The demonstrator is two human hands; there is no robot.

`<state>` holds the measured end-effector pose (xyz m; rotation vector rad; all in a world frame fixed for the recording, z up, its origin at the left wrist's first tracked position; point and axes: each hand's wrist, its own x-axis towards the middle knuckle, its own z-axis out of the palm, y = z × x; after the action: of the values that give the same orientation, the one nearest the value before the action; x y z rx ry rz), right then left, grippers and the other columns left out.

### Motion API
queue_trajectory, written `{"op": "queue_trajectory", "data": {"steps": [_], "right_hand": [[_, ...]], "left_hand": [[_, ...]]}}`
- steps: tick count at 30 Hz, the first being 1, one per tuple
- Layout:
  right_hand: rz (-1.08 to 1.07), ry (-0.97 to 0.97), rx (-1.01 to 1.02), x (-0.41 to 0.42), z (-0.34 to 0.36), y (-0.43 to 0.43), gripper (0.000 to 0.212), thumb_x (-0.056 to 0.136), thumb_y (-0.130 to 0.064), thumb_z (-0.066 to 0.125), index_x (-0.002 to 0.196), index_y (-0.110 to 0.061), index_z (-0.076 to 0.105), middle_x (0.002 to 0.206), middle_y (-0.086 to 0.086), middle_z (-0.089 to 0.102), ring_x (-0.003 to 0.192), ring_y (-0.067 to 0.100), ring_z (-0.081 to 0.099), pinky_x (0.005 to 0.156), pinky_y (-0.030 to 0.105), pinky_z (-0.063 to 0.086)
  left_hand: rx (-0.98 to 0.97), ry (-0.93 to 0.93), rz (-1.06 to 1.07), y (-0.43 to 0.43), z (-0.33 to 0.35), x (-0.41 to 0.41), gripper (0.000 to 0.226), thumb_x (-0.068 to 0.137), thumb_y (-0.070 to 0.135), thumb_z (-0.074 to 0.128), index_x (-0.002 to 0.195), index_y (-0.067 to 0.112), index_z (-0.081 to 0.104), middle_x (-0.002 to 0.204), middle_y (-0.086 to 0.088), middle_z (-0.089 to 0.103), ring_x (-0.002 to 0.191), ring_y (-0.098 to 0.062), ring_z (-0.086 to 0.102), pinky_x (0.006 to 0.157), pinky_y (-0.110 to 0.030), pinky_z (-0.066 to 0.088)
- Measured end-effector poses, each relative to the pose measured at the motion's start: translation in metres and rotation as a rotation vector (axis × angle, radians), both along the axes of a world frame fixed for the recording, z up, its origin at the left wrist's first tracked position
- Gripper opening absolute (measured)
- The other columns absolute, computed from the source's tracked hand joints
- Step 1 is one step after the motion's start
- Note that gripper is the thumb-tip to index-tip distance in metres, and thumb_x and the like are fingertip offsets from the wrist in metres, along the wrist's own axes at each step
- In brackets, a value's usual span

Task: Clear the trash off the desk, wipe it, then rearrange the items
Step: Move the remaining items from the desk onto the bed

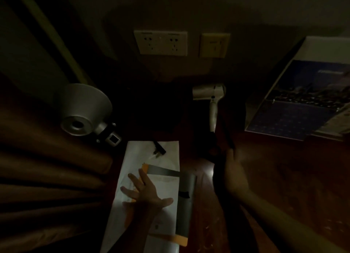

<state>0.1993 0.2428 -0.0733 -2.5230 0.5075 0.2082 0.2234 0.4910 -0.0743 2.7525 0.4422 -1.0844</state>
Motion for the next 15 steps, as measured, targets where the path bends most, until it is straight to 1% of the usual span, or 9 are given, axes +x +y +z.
{"op": "queue_trajectory", "data": {"steps": [2,3,4,6,7,9,12,13,15], "right_hand": [[0.113,-0.004,-0.049,0.008,0.003,-0.014,0.038,0.084,-0.015,0.054,0.119,-0.007,0.043,0.115,0.013,0.046,0.082,0.021,0.047,0.061,0.026,0.037],[0.157,0.002,-0.072,0.01,0.006,-0.019,0.033,0.088,-0.025,0.05,0.117,-0.01,0.044,0.116,0.009,0.045,0.084,0.02,0.048,0.062,0.026,0.038],[0.172,0.014,-0.091,0.01,0.01,-0.025,0.034,0.093,-0.035,0.049,0.117,-0.012,0.044,0.117,0.007,0.043,0.085,0.022,0.052,0.061,0.028,0.04],[0.182,0.02,-0.161,0.006,0.014,-0.038,0.044,0.09,-0.048,0.054,0.118,-0.014,0.045,0.115,0.005,0.042,0.084,0.026,0.057,0.056,0.029,0.04],[0.175,0.03,-0.193,0.003,0.015,-0.045,0.047,0.088,-0.048,0.057,0.118,-0.014,0.046,0.115,0.006,0.043,0.085,0.028,0.058,0.056,0.029,0.039],[0.089,0.061,-0.186,0.005,0.018,-0.056,0.047,0.088,-0.038,0.061,0.121,-0.01,0.045,0.116,0.012,0.049,0.089,0.033,0.058,0.058,0.031,0.039],[-0.179,0.033,-0.009,0.028,0.021,-0.055,0.051,0.091,-0.031,0.058,0.131,-0.005,0.039,0.12,0.021,0.056,0.098,0.04,0.059,0.068,0.035,0.04],[-0.227,0.027,0.053,0.039,0.022,-0.052,0.054,0.093,-0.031,0.057,0.134,-0.004,0.036,0.122,0.023,0.055,0.103,0.042,0.058,0.071,0.036,0.039],[-0.254,0.119,0.126,0.058,0.026,-0.045,0.052,0.095,-0.027,0.055,0.134,0.001,0.034,0.127,0.026,0.052,0.112,0.043,0.053,0.077,0.038,0.039]], "left_hand": [[0.009,0.002,-0.008,0.001,0.001,-0.002,0.144,0.063,0.068,0.074,0.144,0.016,-0.033,0.152,-0.018,-0.032,0.137,-0.056,-0.019,0.109,-0.067,0.017],[0.027,0.003,-0.024,0.001,0.002,-0.002,0.144,0.063,0.07,0.072,0.144,0.015,-0.032,0.152,-0.019,-0.031,0.137,-0.056,-0.017,0.11,-0.066,0.015],[0.045,0.008,-0.04,0.001,0.002,-0.001,0.143,0.063,0.071,0.071,0.145,0.014,-0.032,0.152,-0.02,-0.031,0.138,-0.056,-0.016,0.111,-0.065,0.013],[0.047,0.023,-0.031,-0.002,0.004,0.002,0.142,0.065,0.068,0.073,0.144,0.014,-0.032,0.152,-0.019,-0.032,0.137,-0.056,-0.017,0.111,-0.064,0.012],[0.044,0.025,-0.02,-0.003,0.005,0.003,0.142,0.065,0.066,0.074,0.144,0.015,-0.032,0.152,-0.019,-0.032,0.137,-0.056,-0.018,0.112,-0.064,0.013],[0.047,0.018,-0.017,-0.003,0.007,0.004,0.142,0.064,0.065,0.075,0.144,0.015,-0.032,0.152,-0.018,-0.032,0.136,-0.057,-0.019,0.112,-0.062,0.014],[0.028,-0.017,-0.017,-0.001,0.005,0.0,0.144,0.06,0.068,0.075,0.146,0.016,-0.028,0.154,-0.018,-0.028,0.138,-0.056,-0.015,0.112,-0.06,0.018],[0.03,-0.032,-0.021,-0.001,0.005,-0.002,0.145,0.059,0.07,0.075,0.146,0.016,-0.028,0.154,-0.017,-0.027,0.138,-0.056,-0.013,0.111,-0.06,0.019],[0.03,-0.054,-0.033,-0.001,0.005,-0.003,0.145,0.058,0.072,0.074,0.148,0.015,-0.025,0.155,-0.018,-0.026,0.14,-0.054,-0.01,0.113,-0.06,0.017]]}}
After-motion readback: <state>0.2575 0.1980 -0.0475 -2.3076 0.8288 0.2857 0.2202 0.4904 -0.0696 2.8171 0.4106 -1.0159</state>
